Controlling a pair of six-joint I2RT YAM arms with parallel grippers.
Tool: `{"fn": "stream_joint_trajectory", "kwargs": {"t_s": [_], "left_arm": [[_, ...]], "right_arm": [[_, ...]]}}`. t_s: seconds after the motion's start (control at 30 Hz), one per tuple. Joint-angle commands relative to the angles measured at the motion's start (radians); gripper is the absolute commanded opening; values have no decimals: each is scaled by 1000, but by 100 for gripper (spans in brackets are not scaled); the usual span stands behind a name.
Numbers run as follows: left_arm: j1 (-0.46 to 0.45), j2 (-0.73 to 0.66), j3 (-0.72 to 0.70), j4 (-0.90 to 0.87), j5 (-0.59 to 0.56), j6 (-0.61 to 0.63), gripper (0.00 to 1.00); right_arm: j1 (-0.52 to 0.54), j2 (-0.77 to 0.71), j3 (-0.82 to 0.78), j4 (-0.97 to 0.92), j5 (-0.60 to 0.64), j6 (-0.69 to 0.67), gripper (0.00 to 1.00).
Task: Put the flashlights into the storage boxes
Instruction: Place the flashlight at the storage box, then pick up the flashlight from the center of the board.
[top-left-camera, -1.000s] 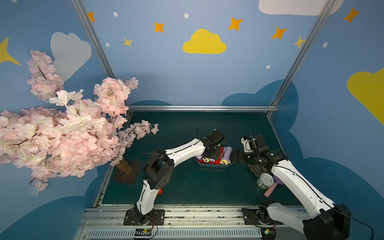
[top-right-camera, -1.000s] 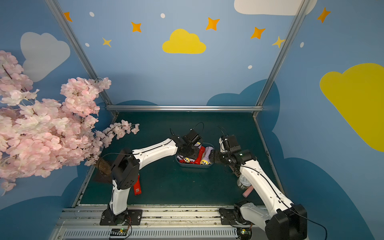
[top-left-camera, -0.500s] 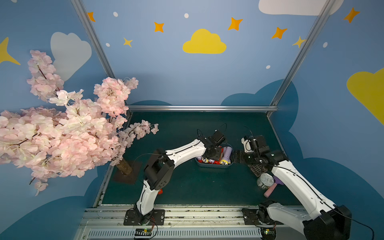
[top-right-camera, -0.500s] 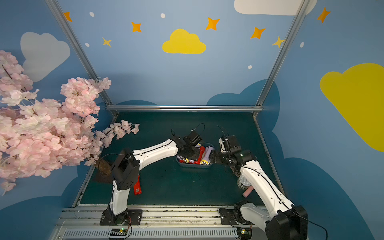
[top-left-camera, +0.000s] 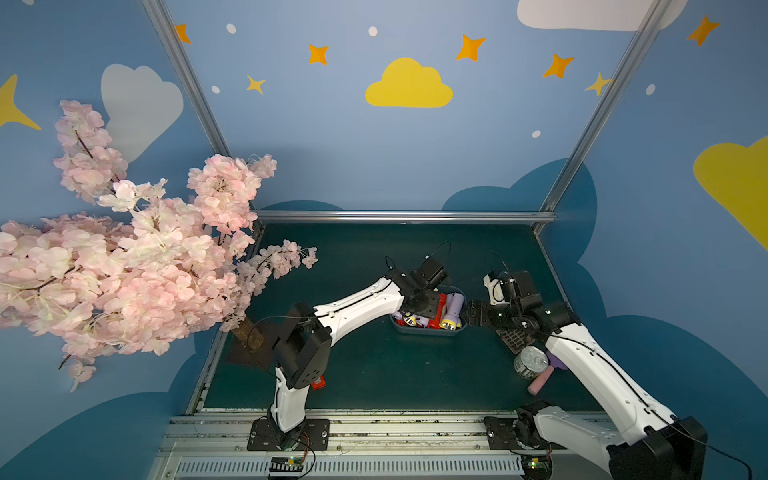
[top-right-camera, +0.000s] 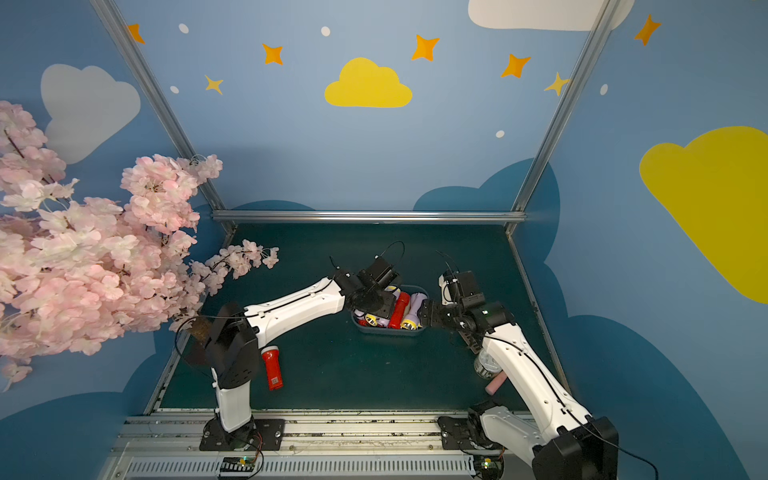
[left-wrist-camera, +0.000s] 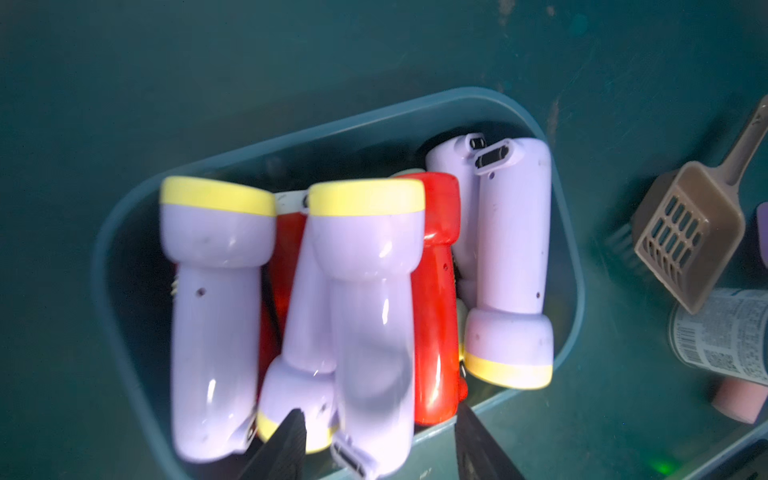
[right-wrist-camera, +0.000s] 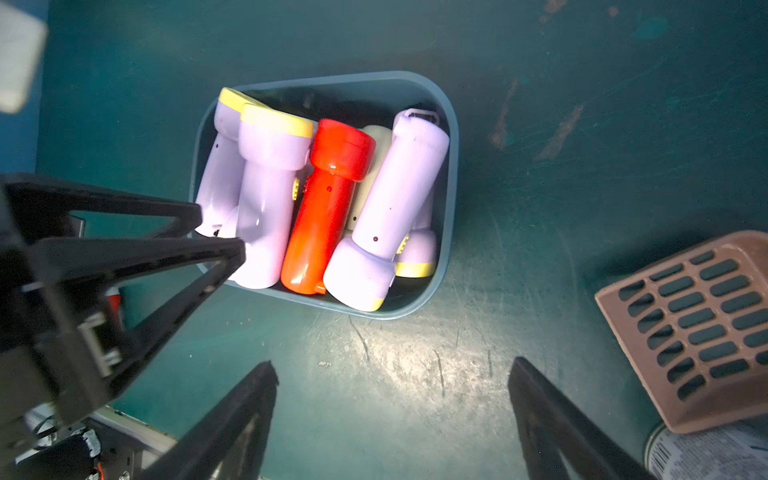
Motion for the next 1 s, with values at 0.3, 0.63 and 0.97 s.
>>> {"fn": "stream_joint_trajectory", "kwargs": {"t_s": [0.3,0.63,0.97], "left_arm": [[-2,-434,-417,-85,-174,-161,61],[-4,-773,-735,-239,-214,-419,99],[-5,-950,-894,-360,-234,-616,99]], "right_arm": [[38,-9,17,25,-44,6,90],[200,82,60,103,-79,13,93],[277,148,100,129,-68,16,93]]}}
